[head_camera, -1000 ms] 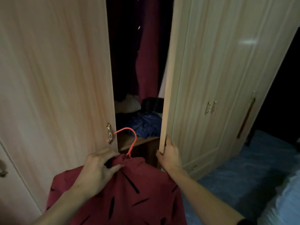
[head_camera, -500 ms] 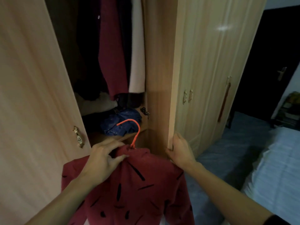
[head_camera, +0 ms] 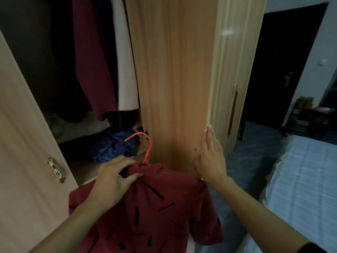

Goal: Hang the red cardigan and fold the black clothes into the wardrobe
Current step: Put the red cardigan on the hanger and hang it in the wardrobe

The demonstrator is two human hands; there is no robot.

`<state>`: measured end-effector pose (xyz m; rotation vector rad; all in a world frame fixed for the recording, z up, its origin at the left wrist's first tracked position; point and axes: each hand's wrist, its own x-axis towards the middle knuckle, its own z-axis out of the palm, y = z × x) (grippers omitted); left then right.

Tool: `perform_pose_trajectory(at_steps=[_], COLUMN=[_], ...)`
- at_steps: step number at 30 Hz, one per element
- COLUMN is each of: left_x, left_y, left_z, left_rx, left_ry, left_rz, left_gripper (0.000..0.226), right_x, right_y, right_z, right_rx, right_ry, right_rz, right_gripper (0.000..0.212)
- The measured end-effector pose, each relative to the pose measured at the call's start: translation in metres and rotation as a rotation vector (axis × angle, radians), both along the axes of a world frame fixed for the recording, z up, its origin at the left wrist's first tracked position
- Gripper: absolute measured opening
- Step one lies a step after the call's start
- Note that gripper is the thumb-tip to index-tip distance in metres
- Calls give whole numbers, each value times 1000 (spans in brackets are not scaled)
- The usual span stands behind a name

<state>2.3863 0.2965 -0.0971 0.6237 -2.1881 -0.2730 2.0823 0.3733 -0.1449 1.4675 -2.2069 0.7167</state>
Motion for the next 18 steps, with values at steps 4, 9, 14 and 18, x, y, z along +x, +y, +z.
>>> perform_pose_trajectory(at_steps=[4, 9, 14, 18], left_x=[-15, -33, -44, -45], left_y=[-3, 1, 5, 8], left_z=[6, 14, 18, 21], left_rx=[-25, -29, -16, -30], left_ry=[-1, -11, -15, -1], left_rz=[-5, -36, -60, -61], left_gripper=[27, 23, 23, 23], right_x=[-24, -30, -16, 21], right_y=[-2, 6, 17, 27], right_z=[17, 19, 29, 53], right_rx=[95, 143, 5, -181], right_ry=[-50, -62, -218, -222], right_rz=[8, 89, 174, 429], right_gripper=[95, 98, 78, 54])
